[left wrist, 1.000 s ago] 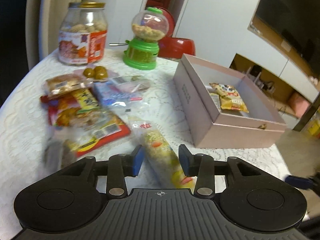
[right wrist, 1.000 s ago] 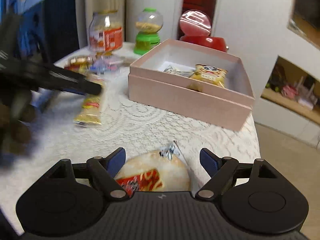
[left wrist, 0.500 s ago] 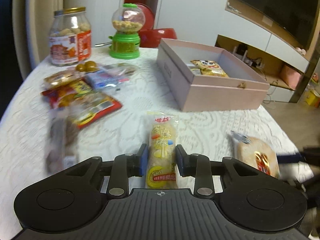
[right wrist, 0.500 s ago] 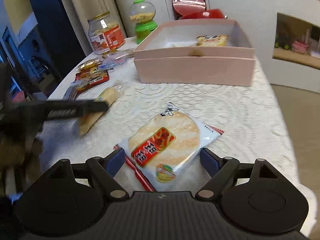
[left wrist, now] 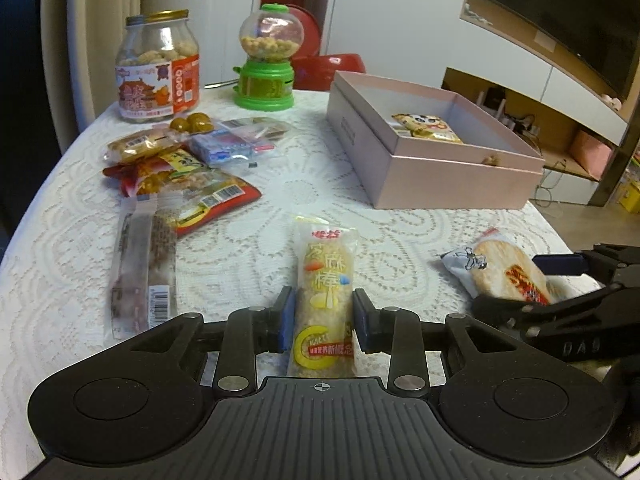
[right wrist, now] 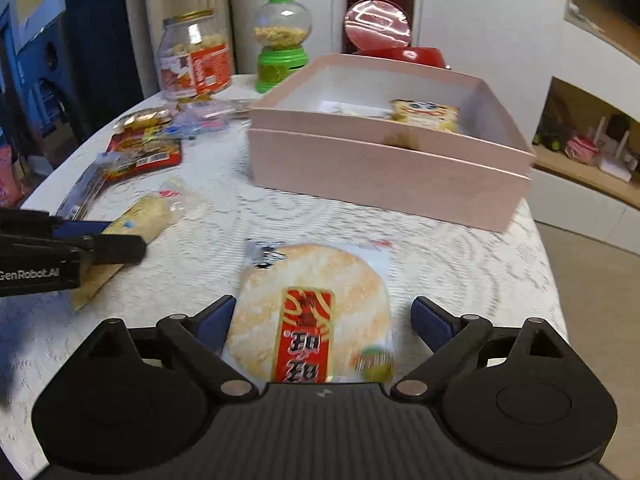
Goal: Organize snacks
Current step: 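Lower the bar and rice cracker into the pink box and release both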
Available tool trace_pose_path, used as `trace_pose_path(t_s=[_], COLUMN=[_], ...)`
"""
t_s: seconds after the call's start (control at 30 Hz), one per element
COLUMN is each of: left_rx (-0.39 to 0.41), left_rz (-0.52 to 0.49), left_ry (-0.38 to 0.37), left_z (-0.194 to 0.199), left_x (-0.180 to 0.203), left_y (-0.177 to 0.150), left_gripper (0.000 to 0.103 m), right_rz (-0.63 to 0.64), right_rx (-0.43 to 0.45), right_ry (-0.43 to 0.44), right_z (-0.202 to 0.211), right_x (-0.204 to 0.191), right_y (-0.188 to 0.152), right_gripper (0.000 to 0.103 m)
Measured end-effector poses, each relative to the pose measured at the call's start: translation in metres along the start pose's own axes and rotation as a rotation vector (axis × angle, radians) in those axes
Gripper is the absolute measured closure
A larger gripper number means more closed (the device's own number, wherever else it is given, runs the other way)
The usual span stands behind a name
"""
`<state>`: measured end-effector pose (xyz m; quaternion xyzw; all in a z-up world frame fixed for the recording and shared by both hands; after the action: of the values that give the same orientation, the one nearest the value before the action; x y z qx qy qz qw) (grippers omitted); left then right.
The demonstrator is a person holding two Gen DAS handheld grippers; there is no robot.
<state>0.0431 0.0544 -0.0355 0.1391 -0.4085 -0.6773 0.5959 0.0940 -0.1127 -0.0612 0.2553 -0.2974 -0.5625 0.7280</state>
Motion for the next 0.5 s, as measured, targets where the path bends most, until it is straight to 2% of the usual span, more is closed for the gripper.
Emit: trace_pose_path(t_s=[0.2, 0.5], left_rx=[-0.032, -0.051], left_rz=[-0.037, -0.063], left_ry=[-0.039, -0.050], left_z=[-0.005, -0.009], left_x=[0.020, 0.029], left_y=[-0.005, -0.008], left_gripper=[0.068, 0.067], right_rz=[-0.048, 0.005], right_rx=[-0.011, 0.012], right_ry=[-0.049, -0.016], right_z=[-0.005, -0.018], right_x=[0.030, 0.026], right_y=[0.000, 0.010], right_gripper=[0.011, 0.010])
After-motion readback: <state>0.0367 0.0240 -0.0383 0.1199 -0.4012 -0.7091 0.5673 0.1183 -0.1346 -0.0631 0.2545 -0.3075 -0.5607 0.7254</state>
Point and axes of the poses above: each gripper's, at about its wrist camera, not at the fingertips, and z roughly against the way its jaws point, x to its right, y to its top, the point moved 8 cm from there along -z, roughly the way its jaws point, and after that the axes turned 14 degrees about -y, right-handed, at the moved point
